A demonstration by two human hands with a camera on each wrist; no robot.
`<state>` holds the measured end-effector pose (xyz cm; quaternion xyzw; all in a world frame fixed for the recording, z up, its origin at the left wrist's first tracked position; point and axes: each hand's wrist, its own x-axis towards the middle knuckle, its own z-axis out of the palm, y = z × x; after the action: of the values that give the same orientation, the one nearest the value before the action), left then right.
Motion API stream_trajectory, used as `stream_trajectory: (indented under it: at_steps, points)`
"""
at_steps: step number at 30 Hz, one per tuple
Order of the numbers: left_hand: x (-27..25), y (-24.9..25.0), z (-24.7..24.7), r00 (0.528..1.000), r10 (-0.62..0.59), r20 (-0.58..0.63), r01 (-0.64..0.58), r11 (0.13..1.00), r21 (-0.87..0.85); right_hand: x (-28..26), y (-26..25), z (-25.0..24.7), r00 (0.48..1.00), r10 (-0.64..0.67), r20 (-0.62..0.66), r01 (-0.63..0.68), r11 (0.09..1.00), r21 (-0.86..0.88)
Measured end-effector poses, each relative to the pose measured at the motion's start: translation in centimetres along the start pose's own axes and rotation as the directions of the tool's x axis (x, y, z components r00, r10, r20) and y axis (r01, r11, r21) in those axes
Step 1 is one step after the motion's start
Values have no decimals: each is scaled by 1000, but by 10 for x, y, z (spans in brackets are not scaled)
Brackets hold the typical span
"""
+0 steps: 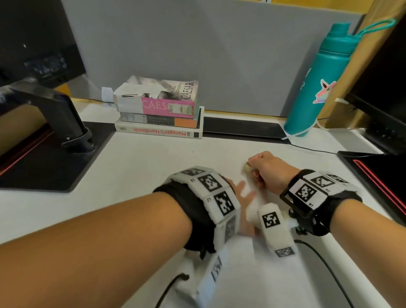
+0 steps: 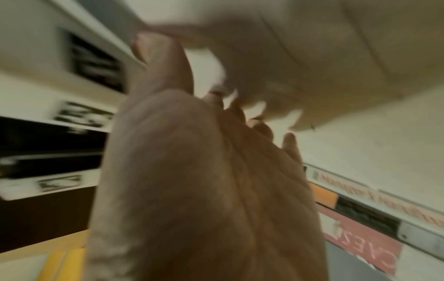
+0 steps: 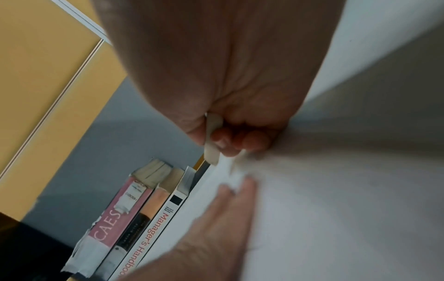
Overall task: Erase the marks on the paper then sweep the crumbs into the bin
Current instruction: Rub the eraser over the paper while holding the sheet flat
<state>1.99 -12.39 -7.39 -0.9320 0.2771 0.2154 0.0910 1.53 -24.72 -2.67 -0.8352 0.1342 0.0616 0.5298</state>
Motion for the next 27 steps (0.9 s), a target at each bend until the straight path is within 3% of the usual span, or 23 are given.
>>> stream_trajectory:
  at_steps: [4,7,11,15,19,22,27]
  points:
    - [-21,-10,-18,983,-158,-92,154,987,-47,5,1,-2,999,-12,51,20,986,-163]
    - [-26,-9,-20,993,-96,73,102,991,-82,8,-1,0,995,-28,95,54,956,-287]
    - [-31,-16,-20,996,-71,51,77,990,-117,3,-6,9,981,-3,196,108,843,-527]
    - [-32,-15,-22,995,-73,68,80,992,-94,-8,-8,14,925,55,375,226,714,-662]
    - [-29,-17,-19,995,-74,72,82,991,-109,-10,-16,6,970,1,244,189,630,-753]
    - [-25,-20,-14,997,-60,50,66,990,-128,-16,-13,16,936,9,353,290,552,-782]
    - [-26,-20,-15,996,-68,63,76,989,-129,-12,-18,8,956,-1,294,241,577,-780]
